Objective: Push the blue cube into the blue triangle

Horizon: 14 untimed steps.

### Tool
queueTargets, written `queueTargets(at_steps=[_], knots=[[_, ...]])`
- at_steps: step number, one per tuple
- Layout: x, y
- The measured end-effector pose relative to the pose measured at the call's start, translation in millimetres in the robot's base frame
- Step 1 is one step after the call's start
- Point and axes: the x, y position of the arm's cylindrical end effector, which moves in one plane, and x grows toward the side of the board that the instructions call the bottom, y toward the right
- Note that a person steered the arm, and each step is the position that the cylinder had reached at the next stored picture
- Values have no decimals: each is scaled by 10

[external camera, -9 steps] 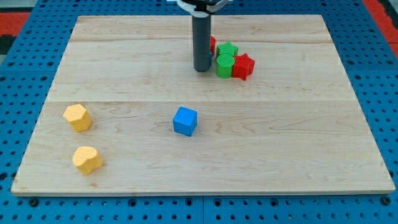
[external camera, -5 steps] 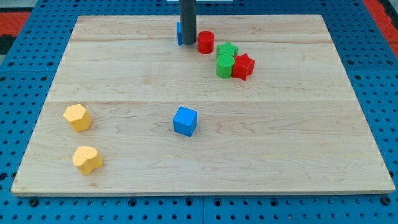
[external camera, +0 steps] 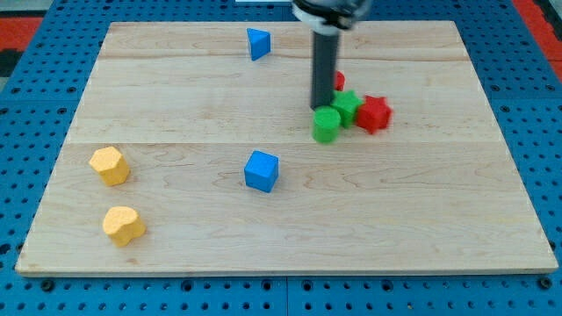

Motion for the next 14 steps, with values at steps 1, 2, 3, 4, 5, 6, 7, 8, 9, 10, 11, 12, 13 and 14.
queueTargets(at_steps=[1, 2, 3, 4, 5, 6, 7, 8, 9, 10, 11, 12, 13, 14], knots=[[395, 50], [597, 150], [829, -136], [1197, -496], [925, -628], [827, -957], [937, -736], [1072, -1302], [1172, -1484], [758, -1463], [310, -1460], [266, -1541], [303, -2178], [-127, -2574]])
